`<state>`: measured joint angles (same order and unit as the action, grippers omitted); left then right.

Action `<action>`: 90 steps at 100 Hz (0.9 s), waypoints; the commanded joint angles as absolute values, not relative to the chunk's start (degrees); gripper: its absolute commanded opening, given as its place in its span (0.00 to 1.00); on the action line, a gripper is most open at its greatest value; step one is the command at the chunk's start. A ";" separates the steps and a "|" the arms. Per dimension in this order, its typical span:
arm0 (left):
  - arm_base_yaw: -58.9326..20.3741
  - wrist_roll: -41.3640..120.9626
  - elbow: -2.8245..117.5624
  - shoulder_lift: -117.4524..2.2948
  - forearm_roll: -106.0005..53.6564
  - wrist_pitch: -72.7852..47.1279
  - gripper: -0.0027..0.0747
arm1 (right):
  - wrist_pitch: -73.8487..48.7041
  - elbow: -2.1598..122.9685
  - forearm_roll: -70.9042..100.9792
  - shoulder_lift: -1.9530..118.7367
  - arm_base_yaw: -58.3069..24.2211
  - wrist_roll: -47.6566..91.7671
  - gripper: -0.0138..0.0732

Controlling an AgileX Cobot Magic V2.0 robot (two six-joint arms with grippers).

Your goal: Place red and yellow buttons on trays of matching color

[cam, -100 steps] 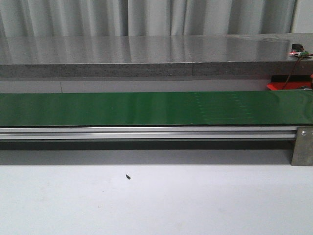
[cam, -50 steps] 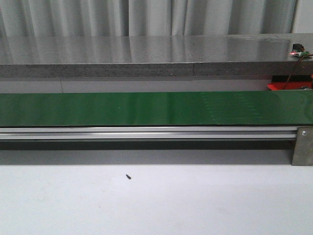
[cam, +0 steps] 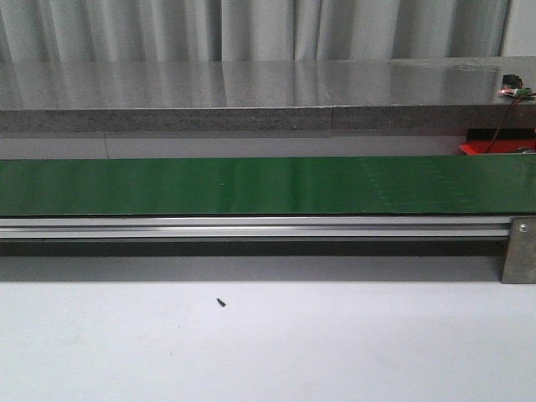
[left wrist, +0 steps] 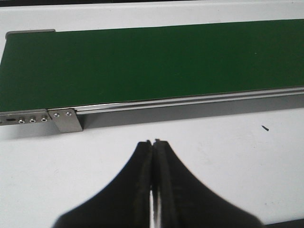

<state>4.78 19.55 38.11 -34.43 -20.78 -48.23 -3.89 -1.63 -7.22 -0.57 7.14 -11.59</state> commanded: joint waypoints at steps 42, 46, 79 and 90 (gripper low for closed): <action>4.41 19.35 39.47 -34.59 -22.48 -44.46 0.01 | 0.64 -0.64 -7.80 -1.66 7.32 -11.67 0.09; 4.41 19.35 39.25 -33.97 -22.02 -44.46 0.01 | 0.64 -0.64 -7.80 -1.66 7.32 -11.67 0.09; -4.22 10.59 29.36 -25.91 -15.41 -16.32 0.01 | 0.64 -0.64 -7.80 -1.66 7.32 -11.67 0.09; -6.30 1.49 24.05 -21.98 -6.91 -9.66 0.01 | 0.64 -0.64 -7.80 -1.66 7.32 -11.67 0.09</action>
<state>-4.76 8.08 25.57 -24.08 -12.24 -19.64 -3.91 -1.72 -7.22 -0.57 7.14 -11.72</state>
